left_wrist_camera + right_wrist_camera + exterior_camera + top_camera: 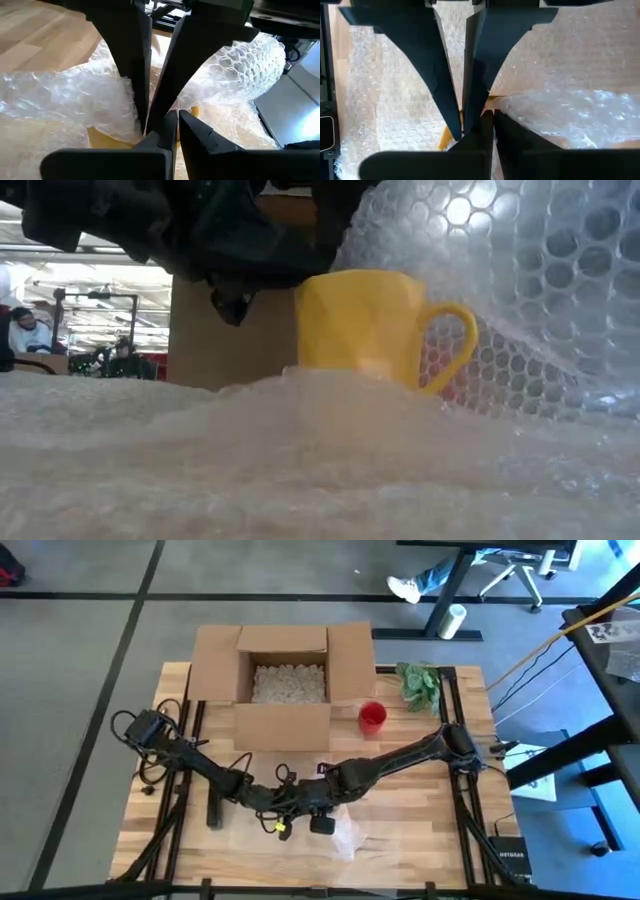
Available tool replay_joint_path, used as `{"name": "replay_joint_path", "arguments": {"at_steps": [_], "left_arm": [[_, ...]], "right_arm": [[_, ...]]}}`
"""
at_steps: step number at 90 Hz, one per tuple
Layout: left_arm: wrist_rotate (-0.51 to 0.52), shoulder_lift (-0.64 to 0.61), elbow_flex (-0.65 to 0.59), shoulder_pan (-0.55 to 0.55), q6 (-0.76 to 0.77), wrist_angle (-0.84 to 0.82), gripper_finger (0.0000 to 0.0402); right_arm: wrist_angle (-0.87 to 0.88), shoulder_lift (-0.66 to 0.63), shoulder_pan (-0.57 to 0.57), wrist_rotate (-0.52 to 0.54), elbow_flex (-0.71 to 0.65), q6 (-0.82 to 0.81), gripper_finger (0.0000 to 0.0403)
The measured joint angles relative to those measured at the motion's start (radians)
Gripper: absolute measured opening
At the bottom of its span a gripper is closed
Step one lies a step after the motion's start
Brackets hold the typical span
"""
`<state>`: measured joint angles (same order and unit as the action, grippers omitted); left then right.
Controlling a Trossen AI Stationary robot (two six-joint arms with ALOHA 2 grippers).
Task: Wrap mug
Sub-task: Wrap the yellow mug with bubble wrap
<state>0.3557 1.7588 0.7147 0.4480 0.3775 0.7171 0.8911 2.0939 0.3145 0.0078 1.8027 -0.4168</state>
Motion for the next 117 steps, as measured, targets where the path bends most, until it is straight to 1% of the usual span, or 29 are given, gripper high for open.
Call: {"name": "replay_joint_path", "arguments": {"at_steps": [12, 33, 53, 80, 86, 96, 110, 117], "left_arm": [[-0.001, 0.0, 0.0, -0.004, 0.0, -0.004, 0.0], [0.0, 0.0, 0.0, -0.008, 0.001, -0.008, 0.0], [0.0, 0.0, 0.0, -0.01, 0.001, -0.01, 0.0], [0.001, 0.001, 0.0, -0.011, 0.001, -0.01, 0.0], [0.001, 0.001, 0.0, -0.011, 0.001, -0.01, 0.0], [0.001, 0.001, -0.001, -0.011, 0.006, -0.01, 0.0], [0.001, 0.001, -0.001, -0.011, 0.008, -0.01, 0.0], [0.001, 0.001, -0.001, -0.011, 0.008, -0.01, 0.0]], "right_arm": [[0.003, -0.001, 0.0, -0.006, 0.0, -0.005, 0.0], [0.045, -0.04, 0.0, -0.027, 0.0, -0.028, 0.0], [0.062, -0.08, 0.016, -0.006, 0.0, -0.039, 0.0], [0.064, -0.143, 0.077, 0.025, 0.0, -0.07, 0.0], [0.043, -0.144, 0.088, -0.009, 0.0, -0.075, 0.0], [0.074, -0.144, 0.104, -0.086, 0.0, -0.118, 0.0], [0.11, -0.146, 0.158, -0.09, -0.001, -0.161, 0.0], [0.104, -0.151, 0.191, -0.114, -0.001, -0.185, 0.0]]}}
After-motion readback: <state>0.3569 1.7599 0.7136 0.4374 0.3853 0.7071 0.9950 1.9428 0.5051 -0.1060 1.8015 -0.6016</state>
